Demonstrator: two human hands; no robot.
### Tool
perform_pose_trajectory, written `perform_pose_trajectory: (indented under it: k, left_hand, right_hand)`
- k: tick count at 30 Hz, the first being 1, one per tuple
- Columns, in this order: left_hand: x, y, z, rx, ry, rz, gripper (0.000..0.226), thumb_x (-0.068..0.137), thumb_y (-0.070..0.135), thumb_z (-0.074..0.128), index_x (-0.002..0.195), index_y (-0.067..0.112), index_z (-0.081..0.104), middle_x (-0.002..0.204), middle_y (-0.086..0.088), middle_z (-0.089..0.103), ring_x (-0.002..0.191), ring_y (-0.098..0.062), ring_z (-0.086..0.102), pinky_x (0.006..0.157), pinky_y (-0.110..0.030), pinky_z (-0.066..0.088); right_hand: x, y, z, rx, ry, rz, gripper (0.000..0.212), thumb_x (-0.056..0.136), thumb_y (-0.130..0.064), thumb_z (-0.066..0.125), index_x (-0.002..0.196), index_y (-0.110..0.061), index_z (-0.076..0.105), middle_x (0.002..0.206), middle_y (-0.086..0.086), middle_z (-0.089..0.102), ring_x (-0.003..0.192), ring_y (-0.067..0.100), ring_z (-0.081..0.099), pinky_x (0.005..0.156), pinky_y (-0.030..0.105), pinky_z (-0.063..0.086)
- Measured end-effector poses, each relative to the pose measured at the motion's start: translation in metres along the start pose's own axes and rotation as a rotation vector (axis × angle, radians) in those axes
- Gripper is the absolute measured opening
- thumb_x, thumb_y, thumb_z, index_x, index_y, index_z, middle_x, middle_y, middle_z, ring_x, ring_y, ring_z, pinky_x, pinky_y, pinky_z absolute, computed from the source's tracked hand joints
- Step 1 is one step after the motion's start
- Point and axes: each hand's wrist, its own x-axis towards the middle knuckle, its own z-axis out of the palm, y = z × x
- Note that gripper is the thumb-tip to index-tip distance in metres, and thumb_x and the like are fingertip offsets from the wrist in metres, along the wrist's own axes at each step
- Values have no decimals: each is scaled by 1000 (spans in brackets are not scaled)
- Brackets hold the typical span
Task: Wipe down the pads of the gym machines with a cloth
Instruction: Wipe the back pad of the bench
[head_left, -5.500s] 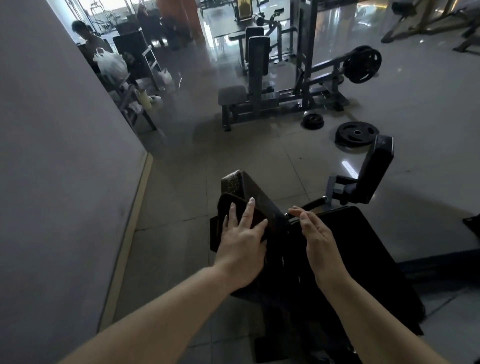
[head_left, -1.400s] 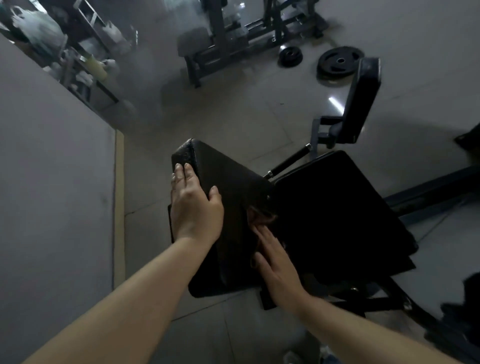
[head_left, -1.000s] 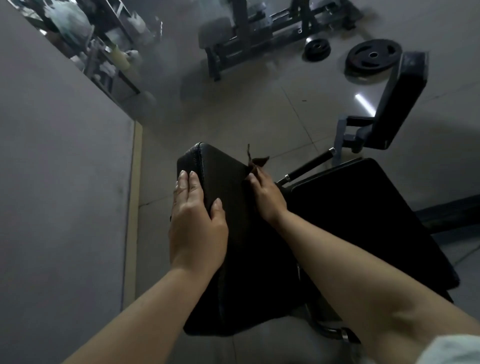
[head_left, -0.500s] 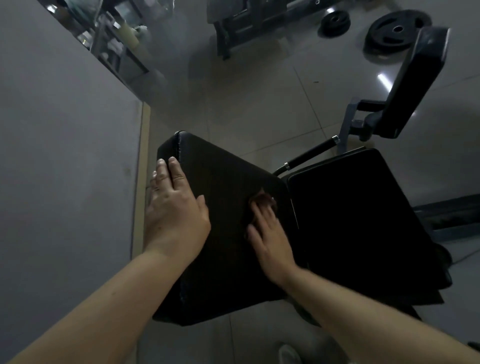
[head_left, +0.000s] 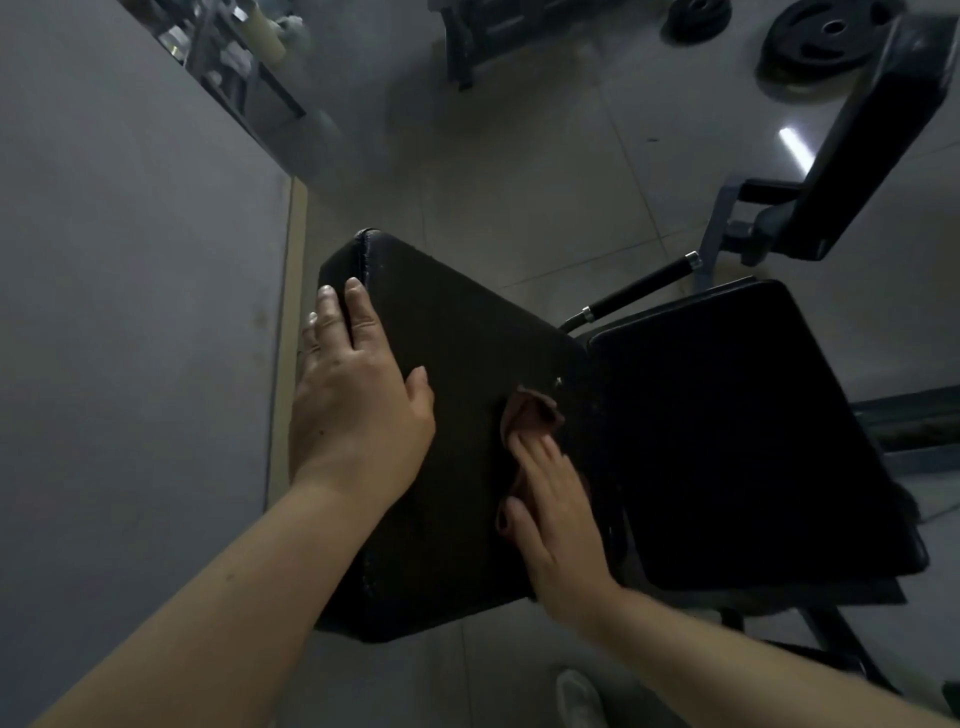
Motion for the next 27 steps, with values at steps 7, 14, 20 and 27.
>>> perform_pose_trajectory:
  k: [7, 14, 20, 27]
  left_hand:
    - [1, -2, 0, -28, 10, 6, 86, 95, 39, 49, 150, 13, -10, 160, -13, -1, 146, -29, 9, 115, -40, 24]
    - [1, -3, 1, -67, 9, 5, 86, 95, 39, 49, 150, 14, -11, 160, -12, -2, 147, -28, 5, 115, -36, 21]
    - [0, -4, 1, -157, 20, 13, 81, 95, 37, 47, 152, 15, -6, 160, -10, 0, 147, -26, 6, 115, -37, 20]
    - [0, -5, -1, -168, 17, 8, 78, 97, 36, 44, 151, 14, -7, 160, -11, -2, 147, -24, 2, 118, -36, 17]
  right_hand:
    - [113, -15, -9, 39, 37, 91, 49, 95, -46, 30, 142, -45, 17, 156, -16, 16, 145, 6, 9, 119, 38, 12]
    - [155, -15, -11, 83, 37, 137, 59, 93, -50, 28, 149, -32, 23, 158, -10, 21, 146, 8, 9, 119, 46, 14]
    - [16, -43, 5, 92, -1, -170, 51, 97, -55, 26, 146, -51, 14, 154, -32, 11, 146, 7, 10, 119, 28, 4]
    - [118, -47, -2, 106, 65, -43, 55, 90, -49, 31, 143, -39, 19, 154, -16, 19, 146, 9, 13, 118, 47, 18]
